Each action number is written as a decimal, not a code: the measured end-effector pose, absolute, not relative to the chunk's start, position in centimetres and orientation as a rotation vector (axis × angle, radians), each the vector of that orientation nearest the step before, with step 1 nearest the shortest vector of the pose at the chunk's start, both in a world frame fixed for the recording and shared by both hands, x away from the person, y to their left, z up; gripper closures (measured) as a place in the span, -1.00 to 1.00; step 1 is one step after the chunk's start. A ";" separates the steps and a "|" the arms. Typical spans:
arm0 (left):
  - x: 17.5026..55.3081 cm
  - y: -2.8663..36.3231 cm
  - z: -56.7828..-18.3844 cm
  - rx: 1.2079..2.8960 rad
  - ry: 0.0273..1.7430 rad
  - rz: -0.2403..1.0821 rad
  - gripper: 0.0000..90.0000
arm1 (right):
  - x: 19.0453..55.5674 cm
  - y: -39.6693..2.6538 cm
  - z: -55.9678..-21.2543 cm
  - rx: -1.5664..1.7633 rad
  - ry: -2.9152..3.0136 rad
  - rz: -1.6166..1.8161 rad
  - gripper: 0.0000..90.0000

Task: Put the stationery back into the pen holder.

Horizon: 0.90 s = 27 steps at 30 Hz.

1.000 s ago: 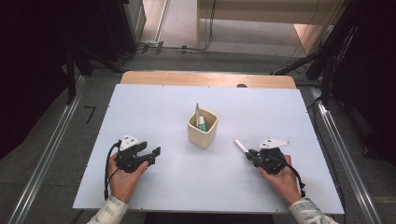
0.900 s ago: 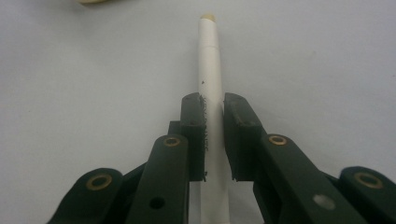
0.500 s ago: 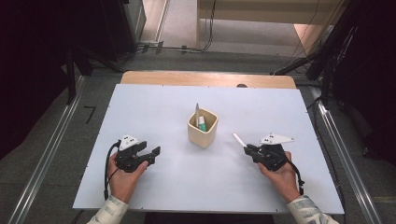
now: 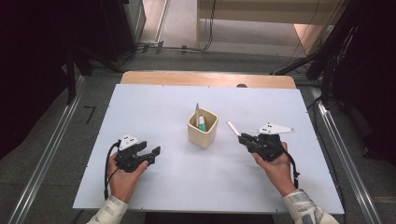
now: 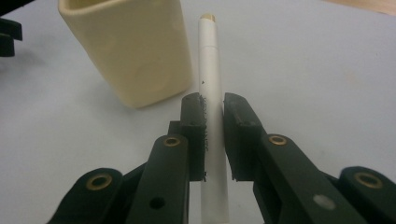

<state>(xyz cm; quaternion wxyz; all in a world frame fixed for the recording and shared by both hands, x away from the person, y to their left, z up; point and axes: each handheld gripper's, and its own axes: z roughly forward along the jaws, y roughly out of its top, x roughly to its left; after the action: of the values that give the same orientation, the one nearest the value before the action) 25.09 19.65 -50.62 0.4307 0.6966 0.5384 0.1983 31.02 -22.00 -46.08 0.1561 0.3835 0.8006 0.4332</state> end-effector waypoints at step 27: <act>25.3 19.8 -50.6 1.733 1.341 0.496 -0.14 | 33.4 -17.3 -43.0 1.039 2.267 1.316 0.71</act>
<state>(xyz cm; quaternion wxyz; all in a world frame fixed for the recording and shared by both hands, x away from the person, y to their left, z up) 25.25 19.78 -50.63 0.4329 0.6953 0.5381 0.1991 33.44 -17.30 -43.00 0.1604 0.3638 0.7936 0.4606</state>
